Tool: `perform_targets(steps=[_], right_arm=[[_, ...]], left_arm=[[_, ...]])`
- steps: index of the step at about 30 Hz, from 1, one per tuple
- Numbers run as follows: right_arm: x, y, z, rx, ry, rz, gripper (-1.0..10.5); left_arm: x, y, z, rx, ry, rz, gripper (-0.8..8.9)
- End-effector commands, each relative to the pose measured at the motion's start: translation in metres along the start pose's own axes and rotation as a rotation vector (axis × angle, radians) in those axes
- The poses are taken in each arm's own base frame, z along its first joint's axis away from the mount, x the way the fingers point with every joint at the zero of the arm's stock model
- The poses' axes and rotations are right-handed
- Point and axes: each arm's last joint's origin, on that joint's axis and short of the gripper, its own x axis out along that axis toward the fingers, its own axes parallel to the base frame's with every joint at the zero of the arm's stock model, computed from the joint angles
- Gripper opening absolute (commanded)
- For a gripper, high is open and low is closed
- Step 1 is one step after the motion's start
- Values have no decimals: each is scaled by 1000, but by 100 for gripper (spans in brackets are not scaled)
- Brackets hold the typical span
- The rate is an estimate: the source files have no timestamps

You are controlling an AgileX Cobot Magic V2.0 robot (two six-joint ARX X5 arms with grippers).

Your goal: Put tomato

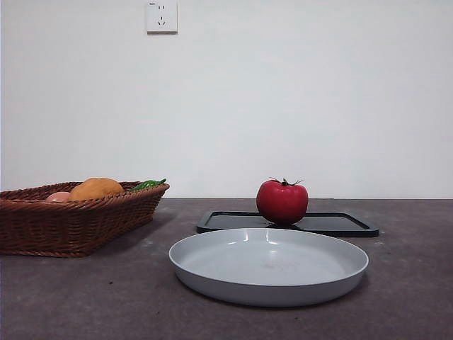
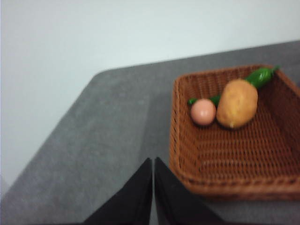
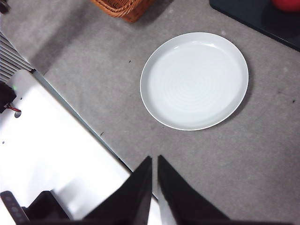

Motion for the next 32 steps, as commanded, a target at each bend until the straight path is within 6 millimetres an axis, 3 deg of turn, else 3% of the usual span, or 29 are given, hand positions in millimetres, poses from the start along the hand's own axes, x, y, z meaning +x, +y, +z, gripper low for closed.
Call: perform_targets(steps=[1,12,32], right_arm=[[-1,1,3,-15,-12,5,8],[-1,1,3,-15,-12,4,8],[-1,1,3,-14,-11,4,8]], left_arm=[[1,-1,-9,-10,-5,6,7],[7,-7,-39,-24,67,-7,7],[7,-7,-39,-34,64,-6,7]])
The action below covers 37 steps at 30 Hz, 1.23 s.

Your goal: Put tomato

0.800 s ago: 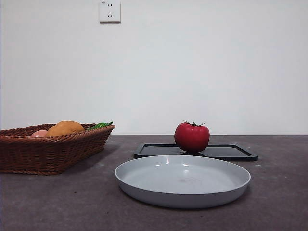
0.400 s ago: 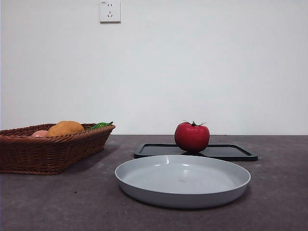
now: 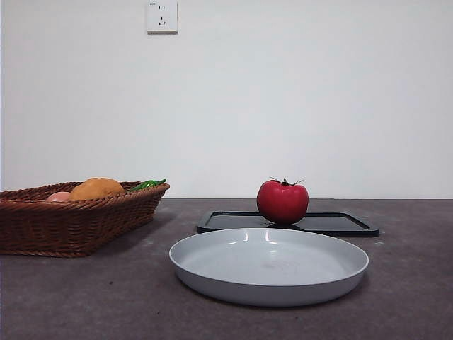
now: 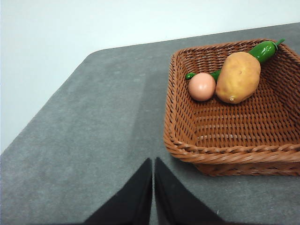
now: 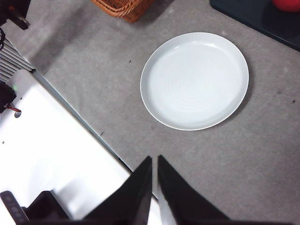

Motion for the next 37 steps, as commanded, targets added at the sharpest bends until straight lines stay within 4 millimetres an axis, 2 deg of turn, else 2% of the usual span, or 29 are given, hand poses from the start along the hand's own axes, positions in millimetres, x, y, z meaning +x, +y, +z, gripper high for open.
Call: perform_targets(steps=[1,9,14,19,22,26,29,31,37], right_arm=[[-1,1,3,-14,-11,4,8],[-1,1,3,-18,-13,-7,8],[-5,-3,1,-31,-34,-153,8],[-16,-10,-3,3,-82,-224,8],[-31,-11,-4,7,-228,-286,8],[-43,-13,-3,-93,-520,-381,8],[-37,-22,-14,-115,-695,-438,8],[-23,-32,-28,-129,-799,-474,8],[19,-57,-67,-142,-908,-553,8]], left_arm=[[2,-1,-8,-8,29,0,7],[2,-1,-7,-8,29,0,7],[2,-1,-7,-8,29,0,7],[2,-1,-7,-8,29,0,7],[2,-1,-7,-7,29,0,7],[2,-1,-7,-7,29,0,7],[2,-1,-7,-8,29,0,7],[2,-1,-7,-8,29,0,7],[2,-1,-7,-7,29,0,7]])
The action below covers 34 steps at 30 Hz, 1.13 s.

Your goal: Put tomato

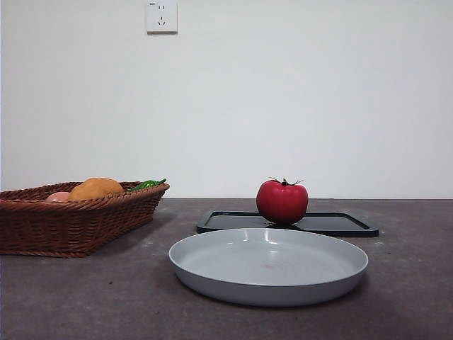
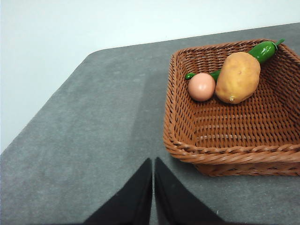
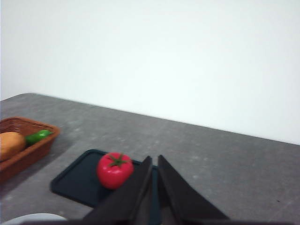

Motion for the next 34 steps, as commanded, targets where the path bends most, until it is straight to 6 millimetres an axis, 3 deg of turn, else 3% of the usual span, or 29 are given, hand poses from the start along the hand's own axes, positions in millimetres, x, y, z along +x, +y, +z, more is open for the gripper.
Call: perform_targets(steps=[1,6,13,21,34], right_arm=[[1,-1,-24,11,-34,-41,8],[2,-2,-70,64,-49,-94,8],[3,-2,-109,98,-13,-107,8],[5,-2,-131,123,31,-110,8],[4,-2,-144,144,168,-114,8]], left_arm=[[2,-1,-7,-7,29,0,7],[2,-1,-7,-7,29,0,7],[2,-1,-7,-8,29,0,7],[2,-1,-7,-8,29,0,7],[2,-1,-7,-7,29,0,7]])
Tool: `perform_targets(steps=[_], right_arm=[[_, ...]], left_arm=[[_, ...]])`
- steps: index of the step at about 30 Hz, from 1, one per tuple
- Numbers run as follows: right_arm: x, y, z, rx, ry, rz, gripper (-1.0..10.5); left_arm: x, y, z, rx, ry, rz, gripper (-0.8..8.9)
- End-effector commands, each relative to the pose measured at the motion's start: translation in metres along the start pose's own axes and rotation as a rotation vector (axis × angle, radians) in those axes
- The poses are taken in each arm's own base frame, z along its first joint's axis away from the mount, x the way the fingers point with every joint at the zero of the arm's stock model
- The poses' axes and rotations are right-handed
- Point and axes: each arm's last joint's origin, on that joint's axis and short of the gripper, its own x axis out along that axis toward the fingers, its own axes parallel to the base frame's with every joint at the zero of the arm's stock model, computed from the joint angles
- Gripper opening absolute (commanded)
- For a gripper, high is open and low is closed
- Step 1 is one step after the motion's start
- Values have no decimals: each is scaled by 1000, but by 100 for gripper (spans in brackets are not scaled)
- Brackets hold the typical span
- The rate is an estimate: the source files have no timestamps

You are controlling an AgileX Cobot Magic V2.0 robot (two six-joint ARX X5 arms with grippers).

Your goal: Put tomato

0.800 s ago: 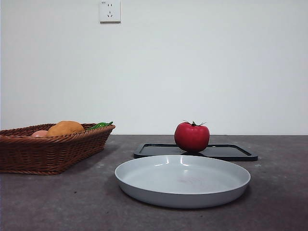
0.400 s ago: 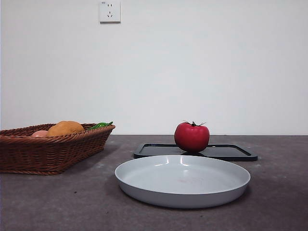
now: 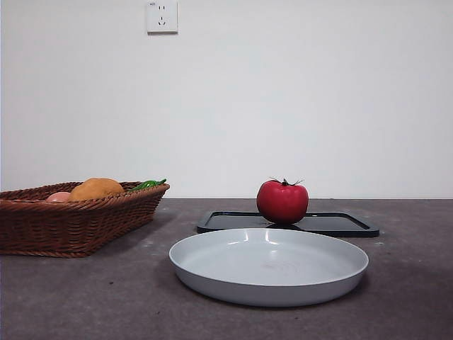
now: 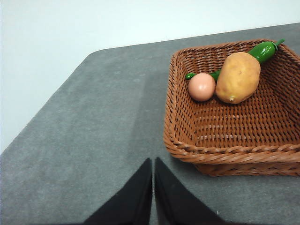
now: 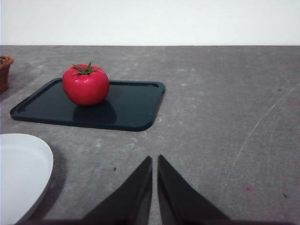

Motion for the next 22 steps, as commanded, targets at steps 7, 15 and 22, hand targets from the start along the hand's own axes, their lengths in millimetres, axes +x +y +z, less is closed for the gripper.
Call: perform_targets(steps=[7,15,22], right_arm=[[0,0,-1,11,-6,-3,8],[0,0,-1,11,-6,-3,8],[0,0,-1,11,-6,-3,8]], left_arm=[[2,-1,-7,-8,29,0,7],[2,-1,-7,-8,29,0,7],[2,-1,-7,-8,29,0,7]])
